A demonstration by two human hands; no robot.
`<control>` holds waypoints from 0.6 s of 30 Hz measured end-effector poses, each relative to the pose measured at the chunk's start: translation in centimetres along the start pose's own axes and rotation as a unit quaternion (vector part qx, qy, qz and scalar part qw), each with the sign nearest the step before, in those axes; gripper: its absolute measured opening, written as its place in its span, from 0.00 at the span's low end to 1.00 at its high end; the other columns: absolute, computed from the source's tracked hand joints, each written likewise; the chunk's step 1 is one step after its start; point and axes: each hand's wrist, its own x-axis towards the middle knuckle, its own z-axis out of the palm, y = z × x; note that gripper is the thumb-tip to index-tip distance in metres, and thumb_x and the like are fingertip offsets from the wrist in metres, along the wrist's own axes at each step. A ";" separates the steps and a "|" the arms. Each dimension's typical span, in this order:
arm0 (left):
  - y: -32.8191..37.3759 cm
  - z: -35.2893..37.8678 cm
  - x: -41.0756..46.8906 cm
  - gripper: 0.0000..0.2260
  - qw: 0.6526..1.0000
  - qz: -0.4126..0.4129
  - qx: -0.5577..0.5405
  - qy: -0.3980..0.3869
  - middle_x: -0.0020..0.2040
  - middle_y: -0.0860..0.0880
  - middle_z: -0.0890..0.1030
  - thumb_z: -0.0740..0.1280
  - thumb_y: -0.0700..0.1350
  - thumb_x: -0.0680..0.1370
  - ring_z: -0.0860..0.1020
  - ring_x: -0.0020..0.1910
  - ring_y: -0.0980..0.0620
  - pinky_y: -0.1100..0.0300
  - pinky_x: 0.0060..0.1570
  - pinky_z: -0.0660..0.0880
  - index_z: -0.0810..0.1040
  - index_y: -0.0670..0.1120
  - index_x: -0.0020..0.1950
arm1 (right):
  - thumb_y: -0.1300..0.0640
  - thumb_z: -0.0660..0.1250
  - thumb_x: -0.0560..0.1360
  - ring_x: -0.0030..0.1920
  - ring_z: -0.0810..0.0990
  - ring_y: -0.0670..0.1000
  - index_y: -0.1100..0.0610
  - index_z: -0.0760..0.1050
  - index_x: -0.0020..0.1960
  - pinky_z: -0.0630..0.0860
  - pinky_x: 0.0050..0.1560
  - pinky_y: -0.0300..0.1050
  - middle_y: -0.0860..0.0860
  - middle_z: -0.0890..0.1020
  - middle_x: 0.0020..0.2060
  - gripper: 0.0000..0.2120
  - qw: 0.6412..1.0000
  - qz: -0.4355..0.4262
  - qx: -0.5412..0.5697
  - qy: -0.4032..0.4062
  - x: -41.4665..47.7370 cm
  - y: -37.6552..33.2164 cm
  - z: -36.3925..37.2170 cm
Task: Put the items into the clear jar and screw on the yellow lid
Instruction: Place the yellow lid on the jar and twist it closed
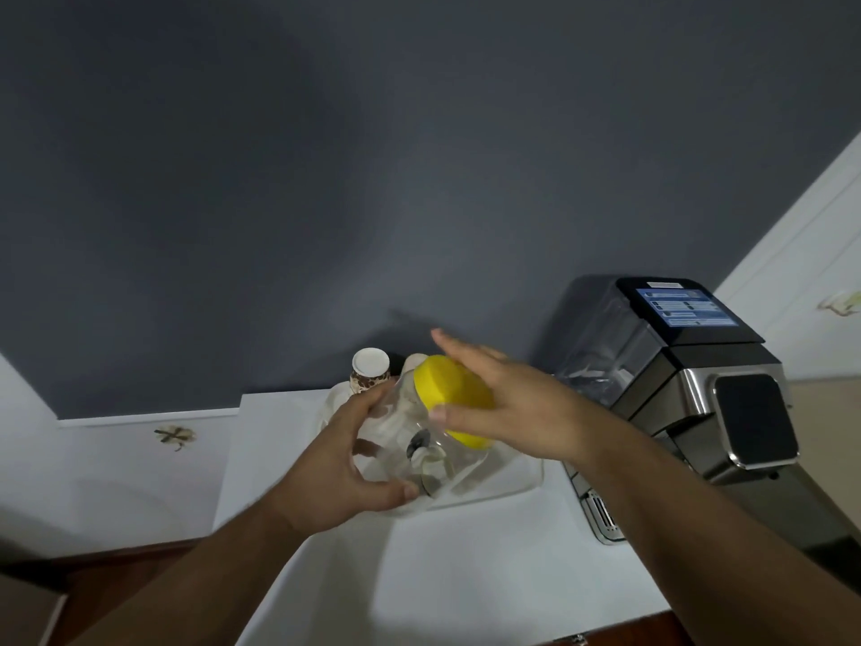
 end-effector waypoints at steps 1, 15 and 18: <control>0.0 0.1 0.0 0.50 1.000 -0.001 0.005 0.003 0.78 0.56 0.71 0.86 0.55 0.63 0.70 0.77 0.48 0.47 0.63 0.80 0.63 0.67 0.80 | 0.17 0.57 0.71 0.86 0.64 0.47 0.32 0.50 0.89 0.64 0.85 0.55 0.43 0.66 0.87 0.50 0.998 0.044 -0.034 0.010 0.5 -0.5 0.0; -1.3 0.9 1.0 0.49 1.000 -0.013 -0.014 0.020 0.78 0.58 0.71 0.85 0.57 0.65 0.69 0.77 0.54 0.55 0.63 0.77 0.63 0.66 0.79 | 0.06 0.54 0.61 0.64 0.82 0.45 0.33 0.74 0.74 0.78 0.66 0.48 0.34 0.83 0.57 0.51 0.976 0.100 0.167 0.096 2.0 2.1 -0.2; -1.7 1.8 1.5 0.49 0.998 -0.037 -0.035 0.031 0.79 0.59 0.69 0.85 0.54 0.66 0.68 0.78 0.56 0.58 0.65 0.76 0.61 0.65 0.81 | 0.12 0.72 0.56 0.75 0.79 0.48 0.32 0.63 0.85 0.83 0.66 0.51 0.38 0.77 0.76 0.61 0.927 0.120 0.349 0.072 1.3 4.7 2.1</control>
